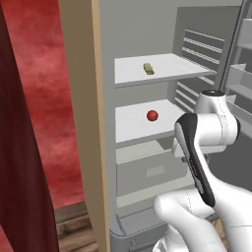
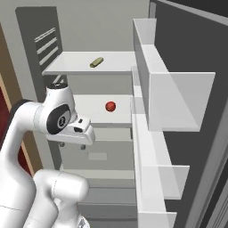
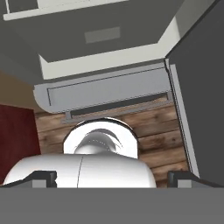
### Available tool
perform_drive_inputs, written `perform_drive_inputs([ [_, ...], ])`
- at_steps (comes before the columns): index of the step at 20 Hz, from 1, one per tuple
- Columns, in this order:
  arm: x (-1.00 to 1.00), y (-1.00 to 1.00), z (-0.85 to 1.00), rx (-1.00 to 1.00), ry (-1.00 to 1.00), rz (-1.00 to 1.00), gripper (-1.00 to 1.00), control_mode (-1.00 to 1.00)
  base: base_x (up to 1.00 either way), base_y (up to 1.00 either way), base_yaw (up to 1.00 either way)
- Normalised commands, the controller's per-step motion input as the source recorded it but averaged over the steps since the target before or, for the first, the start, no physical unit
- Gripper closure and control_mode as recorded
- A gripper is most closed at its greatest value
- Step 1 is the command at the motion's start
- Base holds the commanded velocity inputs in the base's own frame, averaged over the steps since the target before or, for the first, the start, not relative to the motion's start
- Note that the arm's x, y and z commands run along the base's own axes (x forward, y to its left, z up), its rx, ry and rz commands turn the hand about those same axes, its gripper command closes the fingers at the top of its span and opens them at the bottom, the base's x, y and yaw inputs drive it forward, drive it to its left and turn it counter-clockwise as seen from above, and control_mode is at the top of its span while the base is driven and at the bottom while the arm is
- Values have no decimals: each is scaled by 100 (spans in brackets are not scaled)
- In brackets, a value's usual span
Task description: Retrieve the butter from the fridge and place it on a plate on the dining table. Then retrieve the butter knife by the fridge and place it near the plate.
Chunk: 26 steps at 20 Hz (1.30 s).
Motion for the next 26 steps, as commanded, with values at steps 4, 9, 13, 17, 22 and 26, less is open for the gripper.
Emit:
perform_drive_inputs([
  [4,-1,0,25,-5,-55,0,-100,-100,0,0,0],
  [9,-1,15,57,-20,-47,0,-100,-100,0,0,0],
  [13,0,0,80,-13,-40,0,-100,-100,0,0,0],
  [17,0,3,91,0,-33,0,-100,-100,0,0,0],
  [22,0,15,71,3,-16,-2,-100,-100,0,0,0],
  [26,0,1,46,17,5,-6,-100,-100,0,0,0],
])
